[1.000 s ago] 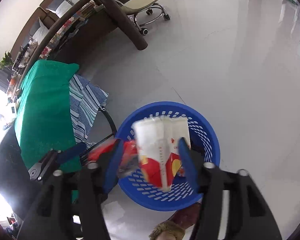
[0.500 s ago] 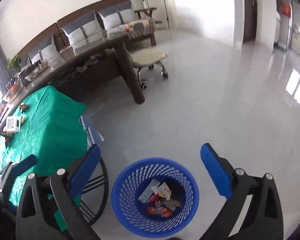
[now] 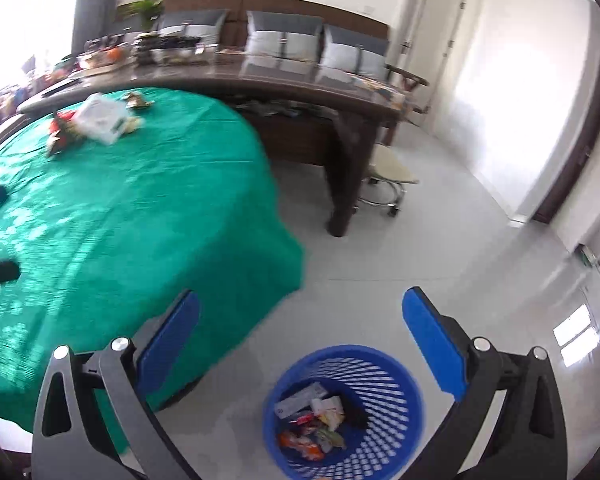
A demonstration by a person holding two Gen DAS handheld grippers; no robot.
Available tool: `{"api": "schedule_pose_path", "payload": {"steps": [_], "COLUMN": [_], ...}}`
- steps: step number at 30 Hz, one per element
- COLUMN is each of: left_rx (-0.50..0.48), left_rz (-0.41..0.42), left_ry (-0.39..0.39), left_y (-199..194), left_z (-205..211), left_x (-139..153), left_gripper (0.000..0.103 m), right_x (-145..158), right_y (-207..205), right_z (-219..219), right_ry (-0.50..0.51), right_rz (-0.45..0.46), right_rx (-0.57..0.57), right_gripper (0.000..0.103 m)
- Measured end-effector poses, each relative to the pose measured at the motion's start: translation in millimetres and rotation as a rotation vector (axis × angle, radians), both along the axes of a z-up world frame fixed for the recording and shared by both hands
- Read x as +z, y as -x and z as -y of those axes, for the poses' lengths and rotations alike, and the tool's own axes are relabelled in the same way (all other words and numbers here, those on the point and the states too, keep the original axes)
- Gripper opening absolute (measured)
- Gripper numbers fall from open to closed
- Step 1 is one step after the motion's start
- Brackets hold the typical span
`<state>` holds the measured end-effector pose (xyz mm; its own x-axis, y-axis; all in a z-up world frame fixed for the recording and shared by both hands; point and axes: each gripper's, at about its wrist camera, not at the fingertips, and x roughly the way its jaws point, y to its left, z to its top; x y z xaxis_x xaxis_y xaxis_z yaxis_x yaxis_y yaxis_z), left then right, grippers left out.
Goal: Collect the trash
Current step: 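Swing both tools back over the table toward the remaining trash, then grasp the red snack wrapper with the left tool while the right tool grasps the clear plastic box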
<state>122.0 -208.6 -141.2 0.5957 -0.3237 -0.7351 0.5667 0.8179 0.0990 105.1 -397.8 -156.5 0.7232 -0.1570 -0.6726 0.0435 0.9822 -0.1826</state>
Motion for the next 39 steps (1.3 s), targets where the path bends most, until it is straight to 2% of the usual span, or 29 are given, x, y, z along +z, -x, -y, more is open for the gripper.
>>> {"api": "schedule_pose_path", "payload": {"steps": [7, 14, 18, 20, 25, 27, 30, 32, 34, 36, 38, 39], "left_rx": [0.159, 0.276, 0.31, 0.319, 0.319, 0.313, 0.327, 0.336, 0.336, 0.329, 0.312, 0.307], "left_rz": [-0.017, -0.082, -0.108, -0.113, -0.078, -0.084, -0.104, -0.122, -0.126, -0.136, -0.183, -0.196], "left_ry": [-0.053, 0.007, 0.076, 0.12, 0.178, 0.169, 0.1, 0.059, 0.051, 0.071, 0.1, 0.11], "left_y": [-31.9, -47.3, -65.6, -82.9, -134.8, -156.2, -182.6, -193.5, -198.2, -200.0, -202.3, -201.8], "left_z": [-112.1, -176.9, -185.2, -184.3, -165.0, -152.6, -136.0, -130.5, -129.9, -133.5, -139.7, -143.0], "left_x": [-5.8, -15.5, -11.5, -6.5, 5.3, 3.1, -10.5, -19.7, -21.8, -21.0, -22.7, -23.4], "left_gripper": [0.098, 0.098, 0.098, 0.098, 0.098, 0.098, 0.098, 0.098, 0.098, 0.086, 0.051, 0.041], "right_x": [-1.8, -16.1, -28.1, -30.1, -32.5, -32.5, -32.3, -32.3, -32.3, -32.3, -32.3, -32.3], "right_y": [-28.8, -75.9, -89.1, -88.8, -91.4, -91.9, -91.5, -91.2, -90.4, -90.3, -90.1, -90.3], "right_z": [-112.0, -188.2, -196.1, -192.4, -192.7, -192.6, -193.0, -193.2, -193.5, -193.4, -193.5, -193.1], "right_ry": [-0.144, -0.123, -0.123, -0.158, -0.186, -0.189, -0.192, -0.192, -0.192, -0.192, -0.192, -0.193], "right_rz": [-0.08, -0.161, -0.195, -0.195, -0.2, -0.2, -0.199, -0.199, -0.198, -0.197, -0.197, -0.197], "right_rx": [0.185, 0.28, 0.26, 0.251, 0.244, 0.244, 0.244, 0.243, 0.243, 0.242, 0.242, 0.243], "right_gripper": [0.098, 0.098, 0.098, 0.098, 0.098, 0.098, 0.098, 0.098, 0.098, 0.098, 0.098, 0.098]}}
